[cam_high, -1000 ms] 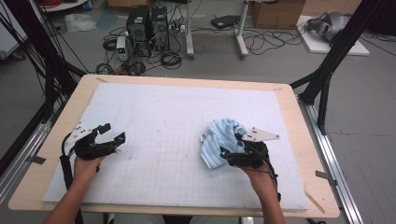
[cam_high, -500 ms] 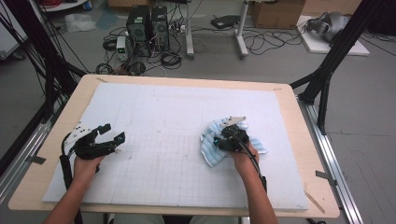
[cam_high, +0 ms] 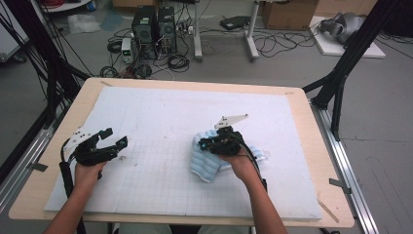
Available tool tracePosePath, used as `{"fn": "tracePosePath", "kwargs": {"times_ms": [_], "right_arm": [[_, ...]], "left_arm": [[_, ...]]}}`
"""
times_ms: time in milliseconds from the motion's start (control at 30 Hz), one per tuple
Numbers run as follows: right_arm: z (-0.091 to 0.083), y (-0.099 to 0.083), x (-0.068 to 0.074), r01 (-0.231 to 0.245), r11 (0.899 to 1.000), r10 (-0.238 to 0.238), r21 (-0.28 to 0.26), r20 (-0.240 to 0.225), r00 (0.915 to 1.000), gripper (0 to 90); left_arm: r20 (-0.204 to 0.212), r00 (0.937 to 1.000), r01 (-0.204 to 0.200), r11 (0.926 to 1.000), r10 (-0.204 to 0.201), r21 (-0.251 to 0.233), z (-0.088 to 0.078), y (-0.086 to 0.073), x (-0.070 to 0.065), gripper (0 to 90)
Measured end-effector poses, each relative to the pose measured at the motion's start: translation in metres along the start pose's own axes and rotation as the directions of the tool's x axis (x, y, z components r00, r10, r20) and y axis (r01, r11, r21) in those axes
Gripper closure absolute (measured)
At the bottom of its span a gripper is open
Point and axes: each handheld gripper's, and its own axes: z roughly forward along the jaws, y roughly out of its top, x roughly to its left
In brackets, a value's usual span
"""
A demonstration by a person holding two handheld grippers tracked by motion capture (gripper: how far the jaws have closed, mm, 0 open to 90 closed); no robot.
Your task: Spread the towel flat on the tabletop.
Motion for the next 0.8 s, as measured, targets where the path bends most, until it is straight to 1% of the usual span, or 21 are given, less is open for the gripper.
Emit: {"fn": "tracePosePath", "kwargs": {"times_ms": [67,100,133,167,233,267,300,333,367,400,433,533,633,667,700,733,767,800], "right_arm": [[0.007,0.008,-0.002,-0.013,0.999,0.013,-0.029,-0.010,0.9999,80.7],[0.015,0.018,-0.005,-0.003,0.999,0.004,-0.040,0.005,1.0000,80.7],[0.015,0.018,-0.005,-0.003,0.999,0.004,-0.040,0.005,1.0000,80.7],[0.019,0.024,-0.006,-0.005,0.999,0.005,-0.051,0.001,1.0000,80.7],[0.026,0.036,-0.008,-0.015,0.997,0.013,-0.082,-0.016,0.9998,80.8],[0.031,0.045,-0.009,0.000,0.995,-0.002,-0.102,-0.024,0.9997,80.8],[0.034,0.049,-0.009,0.009,0.994,-0.013,-0.112,-0.030,0.9995,80.8],[0.040,0.057,-0.009,0.012,0.992,-0.017,-0.127,-0.039,0.9991,80.7],[0.045,0.062,-0.009,0.027,0.990,-0.032,-0.135,-0.034,0.9989,80.7],[0.050,0.066,-0.009,0.029,0.991,-0.033,-0.129,-0.027,0.9991,80.6],[0.059,0.071,-0.011,0.023,0.992,-0.025,-0.126,-0.015,0.9996,80.6],[0.079,0.078,-0.016,-0.004,0.994,0.003,-0.112,-0.008,1.0000,80.7],[0.102,0.084,-0.016,-0.033,0.995,0.031,-0.097,-0.021,0.9993,80.7],[0.109,0.086,-0.014,-0.033,0.995,0.032,-0.093,-0.018,0.9993,80.3],[0.113,0.086,-0.013,-0.019,0.996,0.019,-0.087,0.001,0.9998,78.3],[0.119,0.087,-0.011,-0.002,0.997,0.005,-0.076,0.033,0.9995,72.6],[0.122,0.087,-0.010,0.001,0.998,0.002,-0.064,0.059,0.9982,64.3],[0.122,0.088,-0.010,-0.009,0.998,0.013,-0.068,0.054,0.9984,59.8]], "left_arm": [[-0.001,1.0000,0.001,1.0000,-0.001,0.000,0.000,0.000,0.000,21.7],[-0.003,1.0000,0.004,1.0000,-0.004,-0.002,0.000,0.000,0.000,21.7],[-0.004,1.0000,0.004,1.0000,-0.004,-0.002,0.000,0.000,0.000,21.7],[-0.006,1.0000,0.001,1.0000,-0.001,-0.002,-0.001,0.000,0.001,21.7],[-0.010,0.9999,0.005,1.0000,-0.006,-0.006,-0.001,0.000,0.003,21.7],[-0.012,0.9999,0.008,0.9999,-0.008,-0.008,-0.001,0.000,0.003,21.7],[-0.016,0.9998,0.009,0.9999,-0.009,-0.010,-0.002,0.000,0.004,21.7],[-0.021,0.9997,0.012,0.9999,-0.012,-0.011,-0.002,0.001,0.005,21.7],[-0.024,0.9996,0.014,0.9998,-0.015,-0.012,-0.003,0.001,0.006,21.7],[-0.028,0.9995,0.016,0.9998,-0.016,-0.013,-0.004,0.001,0.007,21.7],[-0.032,0.9994,0.014,0.9998,-0.015,-0.012,-0.004,0.001,0.008,21.7],[-0.036,0.9992,0.017,0.9998,-0.017,-0.012,-0.005,0.001,0.009,21.8],[-0.040,0.9989,0.024,0.9996,-0.025,-0.016,-0.005,0.001,0.010,21.8],[-0.040,0.9989,0.024,0.9996,-0.025,-0.016,-0.005,0.001,0.010,21.9],[-0.042,0.9989,0.022,0.9997,-0.022,-0.013,-0.006,0.001,0.011,21.9],[-0.043,0.9987,0.026,0.9995,-0.027,-0.017,-0.006,0.001,0.011,21.9],[-0.044,0.9986,0.028,0.9995,-0.028,-0.015,-0.006,0.001,0.011,21.9],[-0.045,0.9986,0.029,0.9995,-0.030,-0.014,-0.007,0.001,0.012,22.0]]}}
